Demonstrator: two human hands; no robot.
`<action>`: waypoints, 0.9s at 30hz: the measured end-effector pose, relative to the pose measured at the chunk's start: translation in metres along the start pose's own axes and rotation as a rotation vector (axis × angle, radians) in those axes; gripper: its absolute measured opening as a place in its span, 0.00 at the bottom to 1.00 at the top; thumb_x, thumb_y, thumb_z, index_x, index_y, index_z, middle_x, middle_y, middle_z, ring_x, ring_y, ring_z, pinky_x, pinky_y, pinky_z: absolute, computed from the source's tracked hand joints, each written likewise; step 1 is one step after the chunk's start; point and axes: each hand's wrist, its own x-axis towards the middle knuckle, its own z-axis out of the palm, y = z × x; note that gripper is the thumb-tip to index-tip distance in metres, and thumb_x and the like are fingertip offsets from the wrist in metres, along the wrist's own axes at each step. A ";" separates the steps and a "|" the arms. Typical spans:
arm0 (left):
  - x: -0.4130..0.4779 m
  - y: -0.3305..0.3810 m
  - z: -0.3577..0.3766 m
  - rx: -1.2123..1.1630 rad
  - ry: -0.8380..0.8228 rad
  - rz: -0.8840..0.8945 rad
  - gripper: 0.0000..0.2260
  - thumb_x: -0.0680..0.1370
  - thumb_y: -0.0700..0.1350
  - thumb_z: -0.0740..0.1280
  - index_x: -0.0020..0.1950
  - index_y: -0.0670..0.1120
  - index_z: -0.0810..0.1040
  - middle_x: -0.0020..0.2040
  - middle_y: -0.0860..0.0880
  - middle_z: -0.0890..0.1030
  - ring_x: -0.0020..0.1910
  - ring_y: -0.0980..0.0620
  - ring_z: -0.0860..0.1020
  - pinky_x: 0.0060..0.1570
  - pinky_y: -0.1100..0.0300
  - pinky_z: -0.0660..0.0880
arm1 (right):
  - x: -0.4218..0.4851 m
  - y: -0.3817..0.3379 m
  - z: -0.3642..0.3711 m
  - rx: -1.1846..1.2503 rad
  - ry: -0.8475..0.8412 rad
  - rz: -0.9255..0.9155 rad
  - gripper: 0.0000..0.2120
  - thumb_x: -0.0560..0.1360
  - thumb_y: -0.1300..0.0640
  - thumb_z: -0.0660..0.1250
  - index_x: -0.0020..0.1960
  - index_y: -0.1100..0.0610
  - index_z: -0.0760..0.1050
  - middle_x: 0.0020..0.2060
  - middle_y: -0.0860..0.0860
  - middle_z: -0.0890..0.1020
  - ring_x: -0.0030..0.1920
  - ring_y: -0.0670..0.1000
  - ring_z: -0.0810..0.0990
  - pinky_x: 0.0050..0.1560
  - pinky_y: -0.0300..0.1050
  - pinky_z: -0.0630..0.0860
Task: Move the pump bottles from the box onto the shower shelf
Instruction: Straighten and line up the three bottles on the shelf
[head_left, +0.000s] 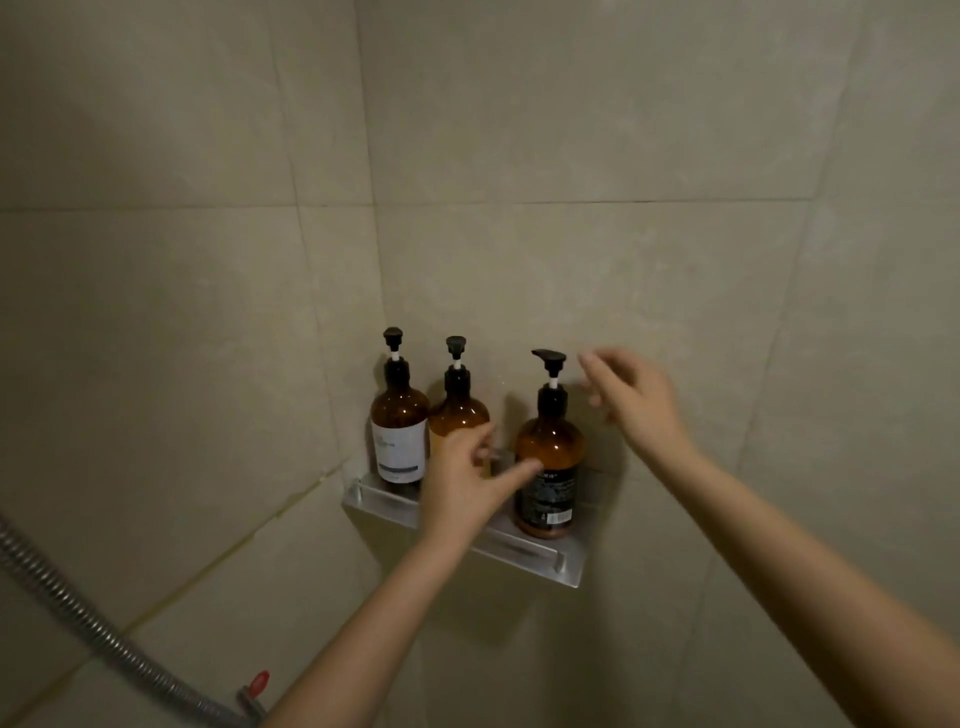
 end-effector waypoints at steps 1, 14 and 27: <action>0.004 -0.002 -0.013 -0.001 0.135 0.034 0.27 0.66 0.63 0.67 0.62 0.54 0.74 0.57 0.55 0.78 0.50 0.63 0.76 0.44 0.69 0.76 | -0.013 0.012 0.004 -0.010 0.010 0.042 0.16 0.75 0.43 0.63 0.55 0.52 0.76 0.42 0.46 0.79 0.44 0.50 0.78 0.39 0.42 0.72; 0.077 -0.003 -0.048 0.274 0.073 0.054 0.30 0.69 0.53 0.73 0.67 0.44 0.71 0.62 0.44 0.78 0.60 0.46 0.76 0.51 0.58 0.73 | -0.034 0.039 0.040 -0.464 -0.054 0.119 0.44 0.52 0.26 0.67 0.62 0.47 0.68 0.54 0.46 0.74 0.52 0.46 0.74 0.48 0.43 0.77; 0.066 -0.002 -0.046 0.386 0.149 0.145 0.16 0.68 0.58 0.71 0.46 0.47 0.78 0.42 0.49 0.82 0.42 0.51 0.80 0.38 0.55 0.78 | -0.020 0.034 0.032 -0.376 -0.186 0.182 0.41 0.56 0.40 0.78 0.64 0.52 0.68 0.51 0.47 0.70 0.50 0.47 0.71 0.42 0.37 0.68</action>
